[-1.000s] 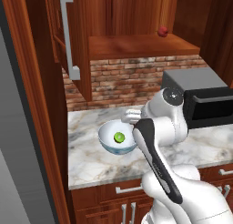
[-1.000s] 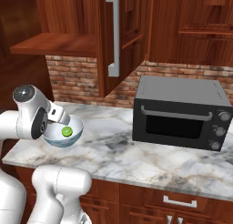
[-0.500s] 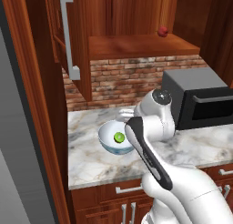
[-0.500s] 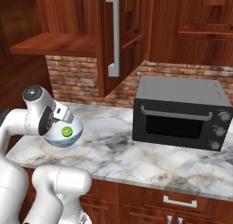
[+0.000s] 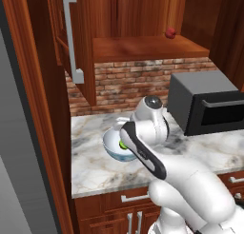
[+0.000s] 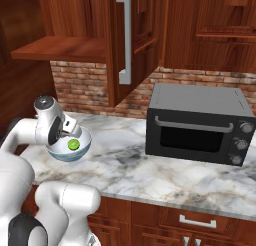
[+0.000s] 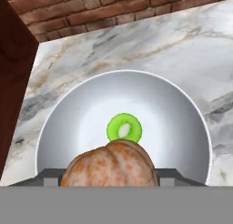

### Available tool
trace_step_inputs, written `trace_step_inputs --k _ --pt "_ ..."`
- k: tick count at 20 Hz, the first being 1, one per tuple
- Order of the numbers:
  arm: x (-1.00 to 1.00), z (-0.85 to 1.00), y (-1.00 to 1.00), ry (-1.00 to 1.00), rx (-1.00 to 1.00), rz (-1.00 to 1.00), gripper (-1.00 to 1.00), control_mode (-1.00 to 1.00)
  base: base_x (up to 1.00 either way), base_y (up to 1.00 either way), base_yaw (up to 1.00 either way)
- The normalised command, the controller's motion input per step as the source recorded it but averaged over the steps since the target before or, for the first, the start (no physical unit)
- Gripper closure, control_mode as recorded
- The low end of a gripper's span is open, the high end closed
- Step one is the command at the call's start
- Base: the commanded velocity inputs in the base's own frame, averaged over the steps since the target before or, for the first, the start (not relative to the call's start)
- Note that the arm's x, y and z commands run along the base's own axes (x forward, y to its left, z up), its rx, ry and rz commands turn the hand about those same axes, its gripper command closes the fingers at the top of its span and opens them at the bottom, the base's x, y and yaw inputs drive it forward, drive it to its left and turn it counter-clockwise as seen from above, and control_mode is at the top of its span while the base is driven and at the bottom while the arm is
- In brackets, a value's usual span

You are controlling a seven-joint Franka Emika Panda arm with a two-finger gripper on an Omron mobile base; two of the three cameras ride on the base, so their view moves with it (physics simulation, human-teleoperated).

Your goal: Open the cabinet. Pick the tangerine and kiwi from the cabinet and place them into the bowl. Then close the cabinet.

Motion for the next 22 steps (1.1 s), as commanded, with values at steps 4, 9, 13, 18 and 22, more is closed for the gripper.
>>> trace_step_inputs --k 4,9,13,18,22 --pt "0.39 -0.33 0.21 0.09 0.0 0.0 1.0 -1.0 0.0 0.0 0.0" --pt "0.27 -0.37 0.04 0.01 0.0 0.0 1.0 -1.0 0.0 0.0 0.0" --pt "0.1 -0.46 0.0 0.0 0.0 0.0 1.0 -1.0 0.0 0.0 0.0" --pt "0.0 -0.15 0.0 0.0 0.0 0.0 -1.0 -1.0 0.0 0.0 0.0" --pt "0.0 0.0 0.0 0.0 0.0 0.0 -1.0 -1.0 0.0 0.0 0.0"
